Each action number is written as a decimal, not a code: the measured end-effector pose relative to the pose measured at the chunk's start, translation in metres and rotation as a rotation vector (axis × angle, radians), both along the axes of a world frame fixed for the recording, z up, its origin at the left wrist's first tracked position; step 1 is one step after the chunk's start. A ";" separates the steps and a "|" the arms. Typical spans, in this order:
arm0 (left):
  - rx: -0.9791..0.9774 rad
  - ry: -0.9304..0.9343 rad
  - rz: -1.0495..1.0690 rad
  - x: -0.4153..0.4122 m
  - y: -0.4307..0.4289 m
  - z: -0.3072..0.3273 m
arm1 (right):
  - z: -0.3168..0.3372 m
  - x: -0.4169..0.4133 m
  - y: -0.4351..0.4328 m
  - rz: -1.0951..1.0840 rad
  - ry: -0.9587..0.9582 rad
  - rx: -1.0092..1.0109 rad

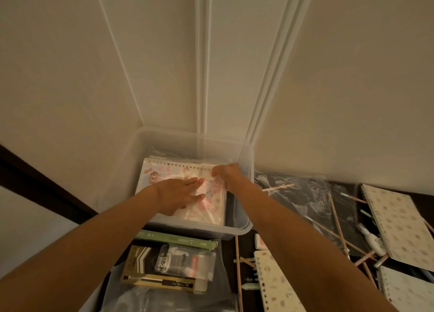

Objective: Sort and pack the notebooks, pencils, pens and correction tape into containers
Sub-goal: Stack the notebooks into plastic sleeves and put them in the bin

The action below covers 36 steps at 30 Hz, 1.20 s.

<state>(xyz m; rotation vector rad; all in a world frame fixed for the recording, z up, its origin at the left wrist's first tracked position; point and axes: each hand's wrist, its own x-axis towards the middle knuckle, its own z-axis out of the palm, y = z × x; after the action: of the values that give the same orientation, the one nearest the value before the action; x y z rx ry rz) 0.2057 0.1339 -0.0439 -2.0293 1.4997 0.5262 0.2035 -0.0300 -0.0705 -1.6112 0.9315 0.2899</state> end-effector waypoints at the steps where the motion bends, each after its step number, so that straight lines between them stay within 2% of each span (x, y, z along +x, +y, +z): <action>1: 0.006 0.026 0.051 -0.005 -0.003 0.006 | 0.005 -0.006 0.001 0.063 -0.017 -0.110; 3: -0.028 0.115 0.196 -0.015 -0.009 0.016 | 0.012 -0.019 0.001 0.228 -0.042 -0.378; 5: -0.136 0.236 0.393 -0.021 -0.014 0.021 | 0.020 -0.030 0.001 0.343 -0.062 -0.526; 8: -0.337 0.308 0.623 -0.029 -0.024 0.032 | 0.043 -0.045 0.002 0.471 -0.064 -0.526; 11: -0.472 0.292 0.795 -0.041 -0.040 0.051 | 0.068 -0.064 -0.007 0.562 -0.064 -0.424; 14: -0.592 0.198 0.843 -0.051 -0.055 0.062 | 0.086 -0.086 -0.024 0.459 -0.147 -0.258; 19: -0.823 0.140 0.904 -0.079 -0.088 0.083 | 0.103 -0.137 -0.073 0.124 -0.264 0.051; 22: -0.964 0.143 0.900 -0.108 -0.117 0.092 | 0.099 -0.173 -0.107 0.056 -0.235 0.026; 25: -1.014 0.216 0.879 -0.144 -0.149 0.087 | 0.084 -0.215 -0.147 -0.035 -0.203 -0.013; 31: -0.918 0.364 0.933 -0.204 -0.187 0.041 | 0.031 -0.276 -0.203 -0.103 -0.038 -0.215; 36: -0.852 0.344 1.050 -0.230 -0.193 -0.015 | -0.015 -0.282 -0.213 -0.042 -0.045 -0.370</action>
<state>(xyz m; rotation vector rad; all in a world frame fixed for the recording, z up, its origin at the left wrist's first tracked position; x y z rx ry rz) -0.0243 -0.0596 -0.0588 -3.5443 0.7018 0.7069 -0.0788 -0.2433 -0.0853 -1.9235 1.0257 0.0515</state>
